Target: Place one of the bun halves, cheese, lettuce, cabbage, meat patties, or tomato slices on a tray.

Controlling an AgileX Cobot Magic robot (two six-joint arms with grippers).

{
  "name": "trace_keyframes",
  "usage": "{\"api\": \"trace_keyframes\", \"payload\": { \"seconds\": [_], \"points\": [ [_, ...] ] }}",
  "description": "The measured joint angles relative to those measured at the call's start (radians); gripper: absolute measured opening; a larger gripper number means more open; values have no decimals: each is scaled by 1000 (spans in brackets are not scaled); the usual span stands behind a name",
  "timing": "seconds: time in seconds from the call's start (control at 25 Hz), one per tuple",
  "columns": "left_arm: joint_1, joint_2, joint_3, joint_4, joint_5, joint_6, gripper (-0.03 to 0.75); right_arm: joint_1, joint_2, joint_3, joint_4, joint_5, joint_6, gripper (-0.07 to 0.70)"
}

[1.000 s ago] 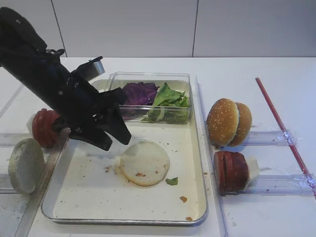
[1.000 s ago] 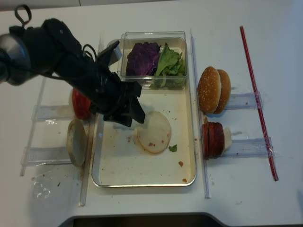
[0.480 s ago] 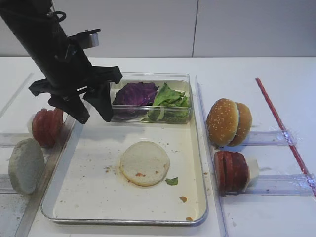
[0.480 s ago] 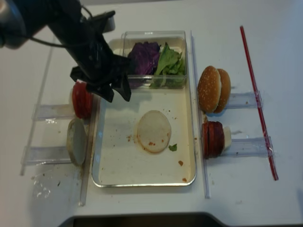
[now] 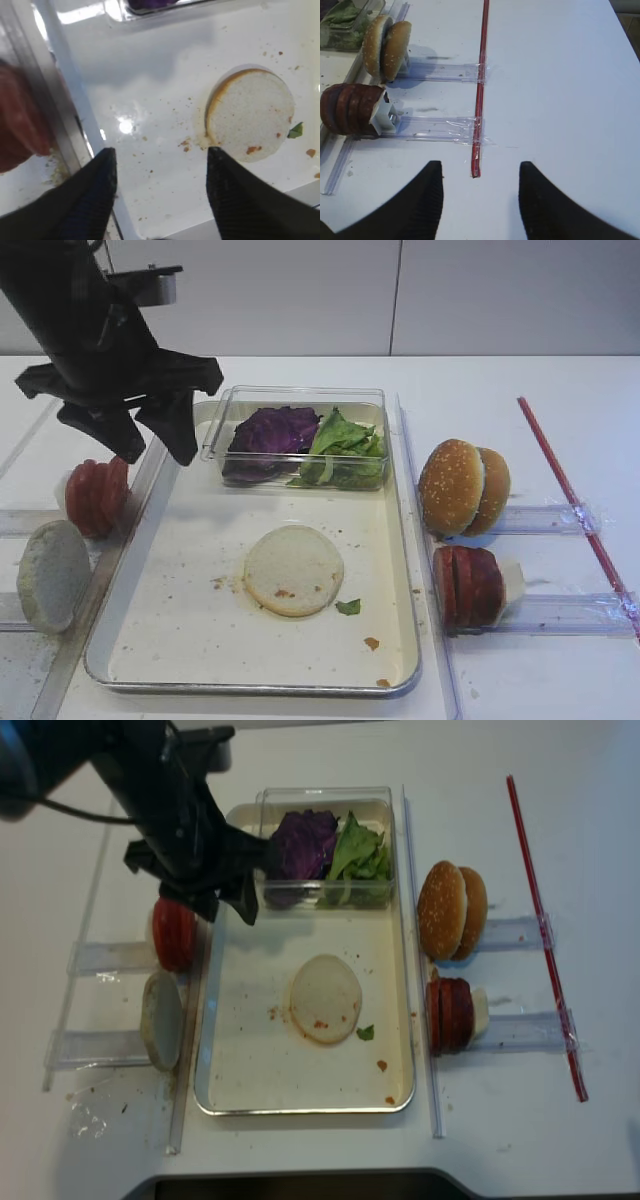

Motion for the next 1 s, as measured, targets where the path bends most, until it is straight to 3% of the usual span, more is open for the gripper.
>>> {"api": "trace_keyframes", "payload": {
  "seconds": [0.28,0.72,1.0],
  "points": [
    [23,-95,19,97,6,-22,382,0,0,0,0,0,0,382],
    [236,-259,208,139,10,-3,382,0,0,0,0,0,0,382],
    [253,-392,284,146,10,14,382,0,0,0,0,0,0,382]
  ]
}}
